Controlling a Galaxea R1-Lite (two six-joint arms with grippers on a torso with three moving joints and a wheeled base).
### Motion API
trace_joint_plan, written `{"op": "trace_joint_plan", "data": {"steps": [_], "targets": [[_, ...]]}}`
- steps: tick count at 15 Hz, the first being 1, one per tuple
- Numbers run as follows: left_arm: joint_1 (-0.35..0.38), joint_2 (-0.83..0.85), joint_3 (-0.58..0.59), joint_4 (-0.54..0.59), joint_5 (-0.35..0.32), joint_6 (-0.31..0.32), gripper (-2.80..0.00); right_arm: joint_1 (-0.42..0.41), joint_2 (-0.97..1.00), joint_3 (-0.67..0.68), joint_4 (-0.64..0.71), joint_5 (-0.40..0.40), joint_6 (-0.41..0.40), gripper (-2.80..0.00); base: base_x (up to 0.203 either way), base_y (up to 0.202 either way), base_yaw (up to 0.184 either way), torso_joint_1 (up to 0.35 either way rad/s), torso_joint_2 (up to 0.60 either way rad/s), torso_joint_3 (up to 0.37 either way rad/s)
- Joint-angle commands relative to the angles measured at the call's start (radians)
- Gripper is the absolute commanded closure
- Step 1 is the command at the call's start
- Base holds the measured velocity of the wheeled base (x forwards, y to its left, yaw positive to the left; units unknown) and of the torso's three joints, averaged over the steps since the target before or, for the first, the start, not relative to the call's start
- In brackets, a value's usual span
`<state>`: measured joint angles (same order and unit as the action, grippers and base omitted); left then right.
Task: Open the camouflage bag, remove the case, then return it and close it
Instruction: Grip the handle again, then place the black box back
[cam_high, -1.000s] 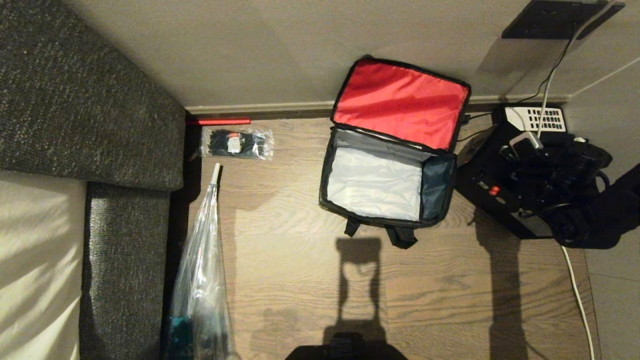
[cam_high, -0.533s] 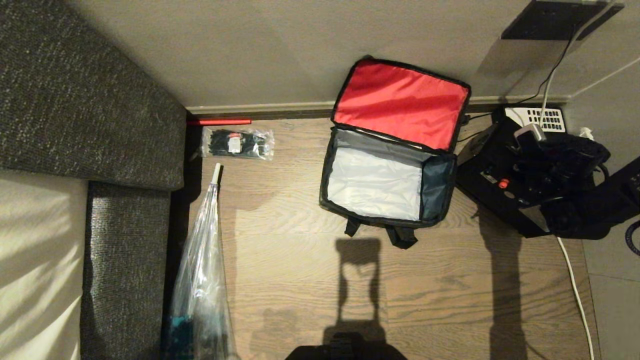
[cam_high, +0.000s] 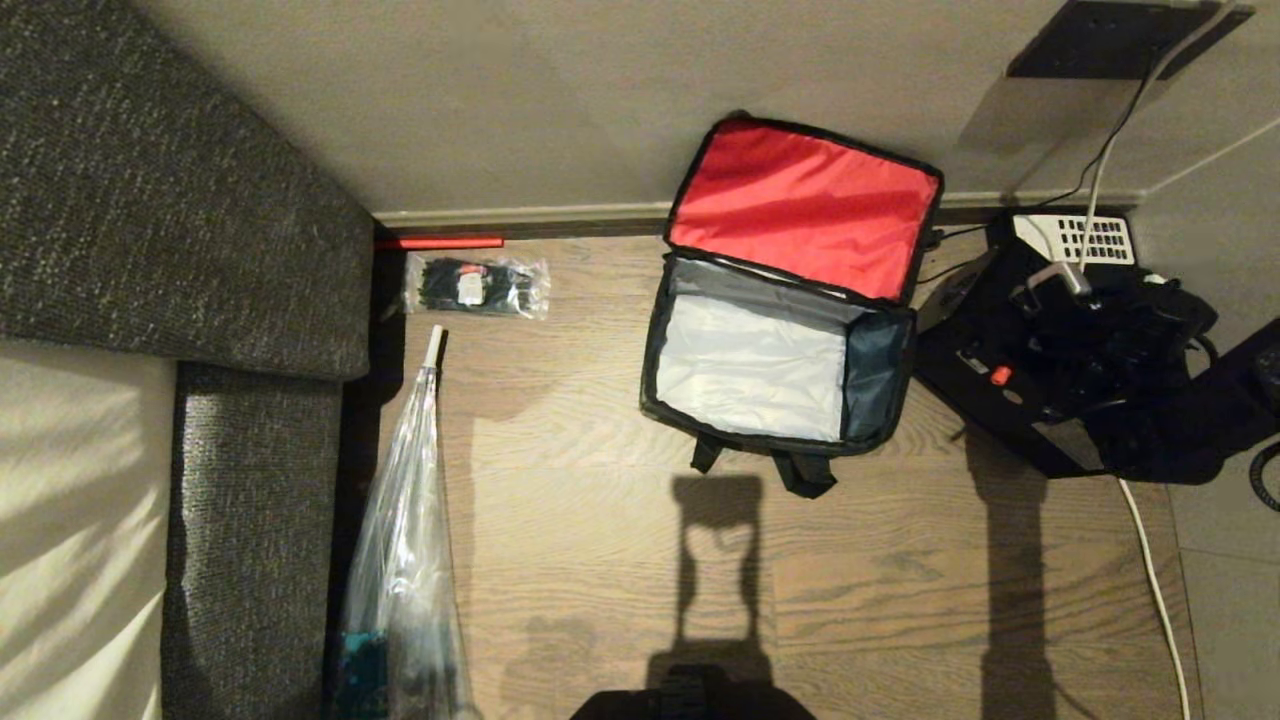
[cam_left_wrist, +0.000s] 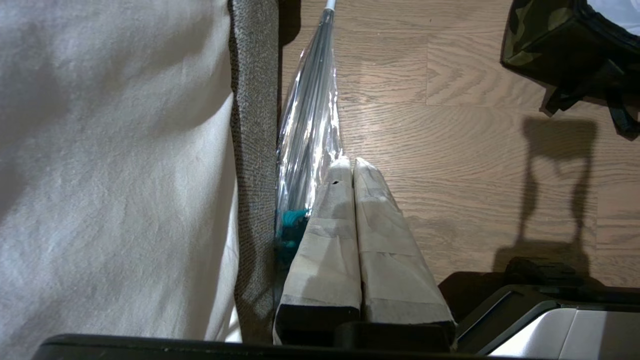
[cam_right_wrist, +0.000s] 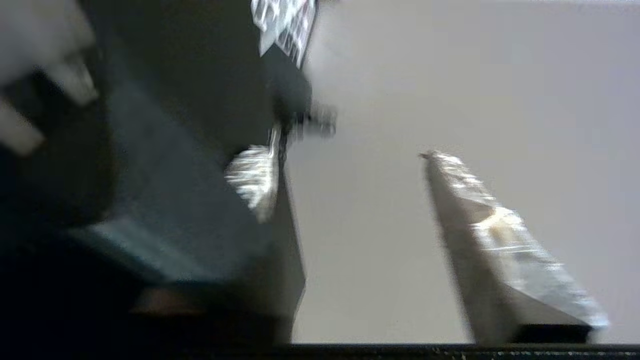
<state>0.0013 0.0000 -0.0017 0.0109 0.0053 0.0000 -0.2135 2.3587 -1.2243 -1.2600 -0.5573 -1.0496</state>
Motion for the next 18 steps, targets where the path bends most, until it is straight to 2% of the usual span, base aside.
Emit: {"op": "trace_joint_plan", "data": {"steps": [1, 9, 12, 18], "targets": [[0.000, 0.000, 0.000, 0.000, 0.001, 0.000, 0.00, 0.000, -0.001, 0.026, -0.016, -0.009, -0.003, 0.00, 0.000, 0.000, 0.000, 0.000, 0.00, 0.000], [0.000, 0.000, 0.000, 0.000, 0.001, 0.000, 0.00, 0.029, -0.069, 0.064, -0.098, -0.014, -0.013, 0.00, 0.000, 0.000, 0.000, 0.000, 0.00, 0.000], [0.000, 0.000, 0.000, 0.000, 0.001, 0.000, 0.00, 0.044, -0.176, 0.106, -0.094, -0.015, -0.017, 0.00, 0.000, 0.000, 0.000, 0.000, 0.00, 0.000], [0.000, 0.000, 0.000, 0.000, 0.001, 0.000, 0.00, 0.060, -0.459, 0.288, -0.104, -0.015, -0.034, 0.00, 0.000, 0.000, 0.000, 0.000, 0.00, 0.000]]}}
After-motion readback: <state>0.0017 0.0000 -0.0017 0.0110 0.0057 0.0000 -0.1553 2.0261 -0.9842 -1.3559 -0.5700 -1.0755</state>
